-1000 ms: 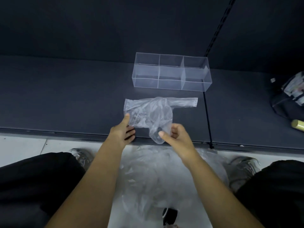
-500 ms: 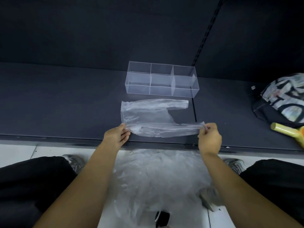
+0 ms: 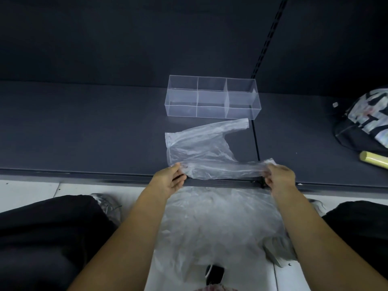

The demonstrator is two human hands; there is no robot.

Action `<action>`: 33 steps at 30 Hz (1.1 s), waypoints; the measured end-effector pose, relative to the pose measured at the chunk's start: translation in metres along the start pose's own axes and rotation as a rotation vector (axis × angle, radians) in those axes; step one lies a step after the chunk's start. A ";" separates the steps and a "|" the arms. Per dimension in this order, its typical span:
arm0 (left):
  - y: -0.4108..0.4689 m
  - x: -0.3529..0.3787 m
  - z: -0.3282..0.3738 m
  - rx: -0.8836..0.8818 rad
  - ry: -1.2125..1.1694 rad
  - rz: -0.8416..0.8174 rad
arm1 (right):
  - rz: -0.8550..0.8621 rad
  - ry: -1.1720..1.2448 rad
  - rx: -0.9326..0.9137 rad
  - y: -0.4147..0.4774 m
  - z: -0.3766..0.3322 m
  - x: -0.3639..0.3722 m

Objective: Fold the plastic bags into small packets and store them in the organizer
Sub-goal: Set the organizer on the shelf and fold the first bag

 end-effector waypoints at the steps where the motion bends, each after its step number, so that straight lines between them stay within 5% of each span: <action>1: 0.000 0.000 0.001 0.015 -0.019 -0.017 | 0.164 -0.142 -0.088 -0.003 -0.001 -0.001; 3: -0.002 0.001 0.002 0.059 -0.068 -0.051 | 0.362 -0.248 -0.399 -0.017 -0.003 0.002; 5: -0.004 0.004 0.002 0.096 -0.096 -0.084 | 0.046 -0.296 -0.763 -0.046 -0.008 0.022; 8: -0.008 0.008 0.000 0.126 -0.090 -0.154 | -0.463 -0.681 -0.959 -0.088 -0.007 0.065; 10: -0.010 0.009 0.000 0.138 -0.100 -0.190 | -0.521 -0.701 -0.984 -0.098 -0.007 0.085; 13: -0.009 0.007 0.001 0.162 -0.163 -0.142 | -0.611 -0.326 -0.715 -0.100 -0.010 0.096; 18: -0.012 0.008 0.008 0.221 0.021 0.188 | -0.509 -0.201 -0.636 -0.095 -0.012 0.096; 28: -0.039 0.016 0.001 0.140 0.013 -0.055 | -0.575 -0.236 -0.654 -0.098 0.000 0.095; 30: -0.036 0.007 -0.003 0.129 -0.018 -0.022 | -0.421 -0.241 -0.699 -0.090 0.000 0.081; 33: -0.029 -0.007 -0.007 0.113 0.000 -0.005 | 0.155 -0.395 -0.650 -0.062 0.009 0.043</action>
Point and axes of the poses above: each hand's wrist, its own y-axis towards the middle knuckle, its own x-axis out of the palm, z = x × y, the point moved 1 cm from there along y, towards the middle knuckle, and after that the axes turned 1 degree about z, right-handed, at the moved point
